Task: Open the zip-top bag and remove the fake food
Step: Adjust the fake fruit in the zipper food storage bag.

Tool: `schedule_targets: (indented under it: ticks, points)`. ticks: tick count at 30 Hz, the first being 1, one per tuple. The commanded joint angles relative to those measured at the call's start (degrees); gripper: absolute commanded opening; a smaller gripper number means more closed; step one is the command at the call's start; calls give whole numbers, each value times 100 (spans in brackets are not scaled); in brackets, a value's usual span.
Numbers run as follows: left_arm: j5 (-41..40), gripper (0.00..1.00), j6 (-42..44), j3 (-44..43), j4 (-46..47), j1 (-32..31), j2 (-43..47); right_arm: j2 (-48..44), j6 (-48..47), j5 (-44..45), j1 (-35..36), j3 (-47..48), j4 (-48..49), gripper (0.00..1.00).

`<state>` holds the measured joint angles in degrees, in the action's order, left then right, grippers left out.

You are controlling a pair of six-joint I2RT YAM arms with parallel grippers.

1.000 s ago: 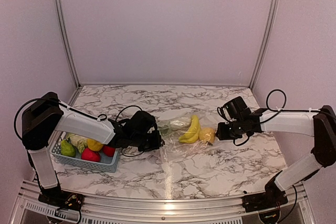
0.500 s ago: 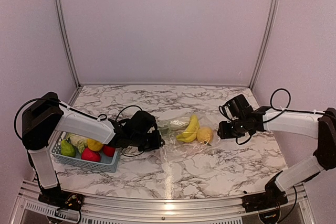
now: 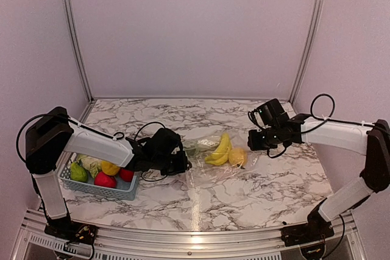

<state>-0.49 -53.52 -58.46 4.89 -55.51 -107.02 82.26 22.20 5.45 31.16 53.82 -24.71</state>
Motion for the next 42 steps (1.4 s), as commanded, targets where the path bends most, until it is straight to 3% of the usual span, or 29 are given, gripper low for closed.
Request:
schedule_targets:
  ticks: [1,19,29,39,42]
  points:
    - [-56,20,98,-158,-59,-31,-67,269,78,-71,134,209,172,16]
    - [-39,23,181,-140,-138,-32,18,989,54,-202,200,34,651,18]
    - [23,27,227,-183,-151,-38,-10,1180,-65,-14,434,-15,621,47]
    - [23,28,258,-179,-138,-39,-20,564,-126,534,485,278,-66,48]
    - [23,28,265,-179,-145,-39,-12,394,-84,568,550,328,-176,43]
